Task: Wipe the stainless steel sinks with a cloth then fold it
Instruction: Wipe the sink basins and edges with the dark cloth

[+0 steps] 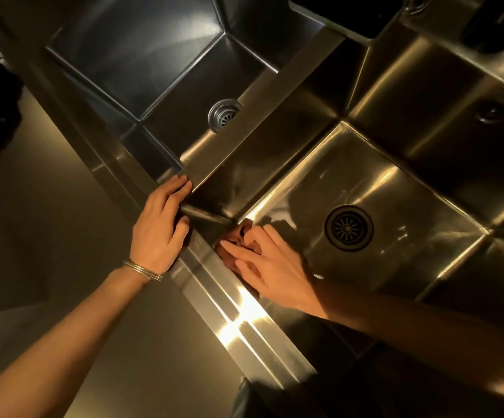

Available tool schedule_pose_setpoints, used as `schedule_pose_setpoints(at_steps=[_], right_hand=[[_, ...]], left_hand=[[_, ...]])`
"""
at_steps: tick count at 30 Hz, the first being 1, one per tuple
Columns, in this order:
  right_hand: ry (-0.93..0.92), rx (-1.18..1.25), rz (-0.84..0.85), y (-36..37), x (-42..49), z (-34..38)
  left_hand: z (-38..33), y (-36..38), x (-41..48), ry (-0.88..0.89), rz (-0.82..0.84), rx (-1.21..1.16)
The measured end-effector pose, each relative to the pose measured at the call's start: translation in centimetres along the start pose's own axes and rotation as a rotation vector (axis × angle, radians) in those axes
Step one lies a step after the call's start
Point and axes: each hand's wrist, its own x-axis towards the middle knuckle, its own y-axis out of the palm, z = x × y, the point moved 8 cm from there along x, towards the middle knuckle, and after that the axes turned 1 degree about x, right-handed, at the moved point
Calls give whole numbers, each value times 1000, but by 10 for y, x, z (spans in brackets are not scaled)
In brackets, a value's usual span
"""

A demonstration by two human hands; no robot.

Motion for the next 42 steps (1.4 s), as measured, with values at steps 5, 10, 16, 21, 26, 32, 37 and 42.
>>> schedule_pose_setpoints(at_steps=[5,10,16,21,26,32,37,42], right_hand=[[333,67,258,70,-10,-61],[582,-86,578,139,-15,-131],[443,306,342,46,-25,-51],[448,418,208,29,-70,-47],[698,-10,497,133,-89,-141],[729,28,490,111,-99,-129],[482,539,24,2,-108,-25],[563,334,67,26,-135,-61]], left_hand=[[-3,1,1,-104,-68,11],[-4,3,0,-102,-66,-2],[-7,-1,0,-132,-38,10],[-7,1,0,-151,-20,17],[-6,3,0,-122,-41,6],[-8,0,-4,-103,-77,-28],[-43,2,-5,306,70,73],[-96,37,-41,525,340,141]])
